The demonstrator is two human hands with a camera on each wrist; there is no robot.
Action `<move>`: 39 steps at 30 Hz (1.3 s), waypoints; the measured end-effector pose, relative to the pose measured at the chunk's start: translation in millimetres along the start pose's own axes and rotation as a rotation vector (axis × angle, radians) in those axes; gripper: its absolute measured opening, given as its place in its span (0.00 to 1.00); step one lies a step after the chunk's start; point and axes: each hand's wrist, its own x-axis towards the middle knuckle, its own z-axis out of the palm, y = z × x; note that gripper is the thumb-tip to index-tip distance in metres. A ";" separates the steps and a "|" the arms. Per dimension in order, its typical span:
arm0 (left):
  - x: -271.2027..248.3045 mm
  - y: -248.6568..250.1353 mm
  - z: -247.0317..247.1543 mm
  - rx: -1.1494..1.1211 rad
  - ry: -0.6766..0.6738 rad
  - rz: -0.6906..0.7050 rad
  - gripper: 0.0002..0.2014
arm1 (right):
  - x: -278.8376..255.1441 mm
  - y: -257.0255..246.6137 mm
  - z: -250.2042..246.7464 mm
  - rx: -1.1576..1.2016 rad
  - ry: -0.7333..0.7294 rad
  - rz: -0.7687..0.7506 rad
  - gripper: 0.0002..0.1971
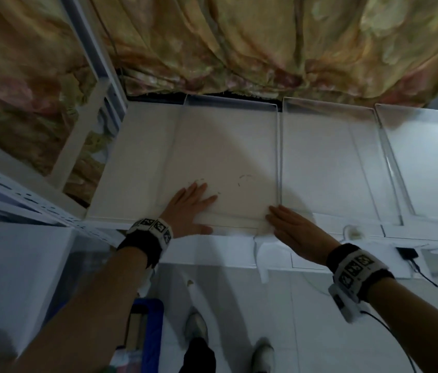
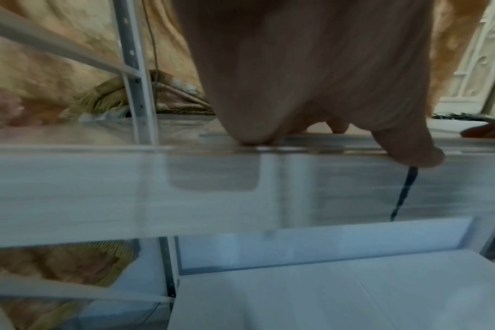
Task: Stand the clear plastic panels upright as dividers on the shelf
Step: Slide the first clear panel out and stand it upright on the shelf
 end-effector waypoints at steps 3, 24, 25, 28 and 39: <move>-1.7 0.2 -3.6 -0.071 -0.020 -0.015 0.46 | 0.1 6.7 -2.1 0.000 -0.031 -0.032 0.41; -5.2 2.4 -1.8 -0.132 -0.042 -0.028 0.41 | 14.4 23.6 0.2 0.219 0.020 -0.075 0.22; -6.0 2.6 -2.3 -0.134 -0.040 -0.022 0.40 | 14.4 23.6 -1.3 0.240 0.013 -0.054 0.22; -8.0 2.6 -2.2 -0.149 -0.036 -0.001 0.39 | 13.3 21.2 -1.8 0.294 0.024 0.001 0.22; -6.2 2.1 6.1 -0.075 0.023 0.013 0.40 | 14.2 11.1 1.5 0.359 0.190 0.077 0.20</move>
